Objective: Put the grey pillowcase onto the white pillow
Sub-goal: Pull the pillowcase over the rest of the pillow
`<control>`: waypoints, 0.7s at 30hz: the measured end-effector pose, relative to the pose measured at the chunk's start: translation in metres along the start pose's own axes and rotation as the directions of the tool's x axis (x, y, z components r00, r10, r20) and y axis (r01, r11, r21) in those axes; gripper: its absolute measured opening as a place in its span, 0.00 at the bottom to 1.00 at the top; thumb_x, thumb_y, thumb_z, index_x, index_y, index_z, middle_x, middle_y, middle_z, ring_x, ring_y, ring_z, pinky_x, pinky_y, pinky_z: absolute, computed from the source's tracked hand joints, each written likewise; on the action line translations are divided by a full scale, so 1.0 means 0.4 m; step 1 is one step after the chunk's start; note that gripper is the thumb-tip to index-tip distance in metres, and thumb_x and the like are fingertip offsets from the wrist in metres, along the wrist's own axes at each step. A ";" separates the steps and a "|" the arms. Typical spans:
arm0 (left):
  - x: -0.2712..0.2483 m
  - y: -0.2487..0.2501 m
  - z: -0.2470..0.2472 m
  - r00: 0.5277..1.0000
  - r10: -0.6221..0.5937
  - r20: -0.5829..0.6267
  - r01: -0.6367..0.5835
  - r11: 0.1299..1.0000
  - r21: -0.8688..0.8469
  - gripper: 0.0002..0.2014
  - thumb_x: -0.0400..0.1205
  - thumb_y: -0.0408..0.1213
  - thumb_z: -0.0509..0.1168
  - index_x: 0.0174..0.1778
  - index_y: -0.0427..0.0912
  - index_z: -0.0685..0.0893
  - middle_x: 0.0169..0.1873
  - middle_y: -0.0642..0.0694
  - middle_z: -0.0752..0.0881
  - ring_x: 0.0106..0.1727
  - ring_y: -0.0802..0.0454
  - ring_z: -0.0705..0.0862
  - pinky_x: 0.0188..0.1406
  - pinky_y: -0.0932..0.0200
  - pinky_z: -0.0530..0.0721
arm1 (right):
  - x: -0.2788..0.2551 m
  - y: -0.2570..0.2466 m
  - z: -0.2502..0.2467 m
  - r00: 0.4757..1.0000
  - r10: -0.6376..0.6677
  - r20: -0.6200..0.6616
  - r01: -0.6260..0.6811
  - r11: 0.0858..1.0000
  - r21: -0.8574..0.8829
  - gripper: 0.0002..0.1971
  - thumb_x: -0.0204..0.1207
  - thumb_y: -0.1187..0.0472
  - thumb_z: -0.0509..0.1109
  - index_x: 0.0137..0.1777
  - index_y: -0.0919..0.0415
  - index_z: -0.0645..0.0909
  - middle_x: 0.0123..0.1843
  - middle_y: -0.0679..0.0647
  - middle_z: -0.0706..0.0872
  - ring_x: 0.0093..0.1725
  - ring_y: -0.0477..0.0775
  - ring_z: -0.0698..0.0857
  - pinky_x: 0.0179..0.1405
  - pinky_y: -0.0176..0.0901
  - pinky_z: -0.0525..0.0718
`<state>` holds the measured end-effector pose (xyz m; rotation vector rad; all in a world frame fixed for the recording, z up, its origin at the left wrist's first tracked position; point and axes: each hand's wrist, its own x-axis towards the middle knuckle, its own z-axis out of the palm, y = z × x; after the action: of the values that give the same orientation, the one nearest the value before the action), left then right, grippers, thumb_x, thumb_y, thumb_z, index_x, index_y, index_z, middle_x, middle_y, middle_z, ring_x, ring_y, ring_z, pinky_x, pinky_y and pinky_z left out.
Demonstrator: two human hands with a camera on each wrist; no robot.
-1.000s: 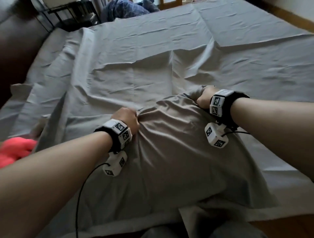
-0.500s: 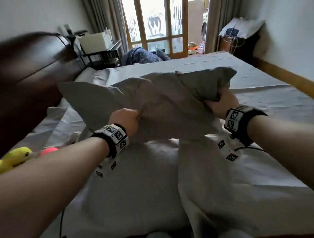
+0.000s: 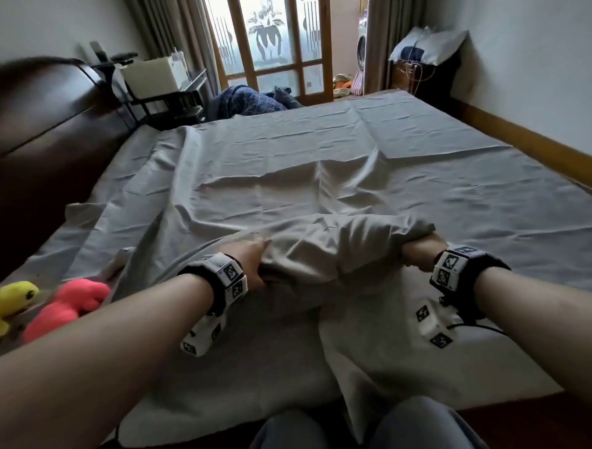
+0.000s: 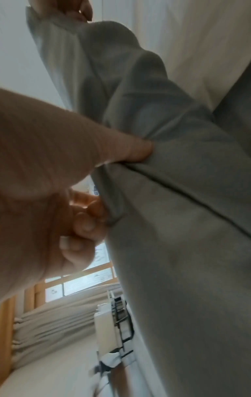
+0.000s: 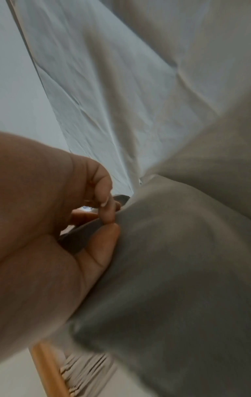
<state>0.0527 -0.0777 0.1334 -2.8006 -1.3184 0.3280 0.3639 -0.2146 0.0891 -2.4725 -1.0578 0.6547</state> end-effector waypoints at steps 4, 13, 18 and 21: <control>-0.020 0.050 0.038 0.970 0.068 0.234 -0.066 0.998 -0.016 0.24 0.64 0.54 0.78 0.49 0.46 0.80 0.48 0.47 0.86 0.51 0.45 0.86 0.41 0.59 0.79 | -0.019 0.045 -0.022 0.988 0.118 -0.095 -0.099 0.977 0.189 0.10 0.76 0.67 0.63 0.50 0.62 0.86 0.41 0.59 0.84 0.43 0.60 0.85 0.37 0.46 0.84; -0.015 0.110 0.099 0.968 0.055 0.245 -0.066 0.997 0.034 0.19 0.67 0.53 0.76 0.45 0.43 0.85 0.46 0.45 0.88 0.50 0.45 0.87 0.41 0.58 0.81 | -0.084 0.167 0.083 0.913 0.354 0.200 -0.389 0.904 0.176 0.15 0.65 0.58 0.69 0.47 0.68 0.84 0.41 0.62 0.86 0.34 0.61 0.88 0.23 0.38 0.80; 0.012 0.117 0.117 0.963 0.050 0.264 -0.068 0.996 0.061 0.18 0.66 0.52 0.75 0.44 0.44 0.85 0.45 0.45 0.88 0.49 0.44 0.87 0.43 0.55 0.85 | -0.055 0.197 0.132 0.932 0.351 0.095 -0.362 0.879 0.311 0.16 0.69 0.65 0.69 0.53 0.76 0.81 0.46 0.65 0.84 0.45 0.63 0.84 0.39 0.44 0.78; 0.034 0.135 0.130 0.970 0.072 0.231 -0.083 0.996 0.041 0.15 0.66 0.51 0.74 0.39 0.47 0.80 0.44 0.45 0.88 0.48 0.43 0.87 0.43 0.54 0.85 | -0.039 0.206 0.139 0.962 0.273 0.002 -0.259 0.913 0.316 0.08 0.67 0.62 0.71 0.34 0.68 0.85 0.33 0.62 0.85 0.37 0.63 0.85 0.37 0.51 0.82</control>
<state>0.0917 -0.1052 0.0740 -2.8460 -1.2190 0.6973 0.3713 -0.2713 0.0060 -2.3516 -0.5502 0.7806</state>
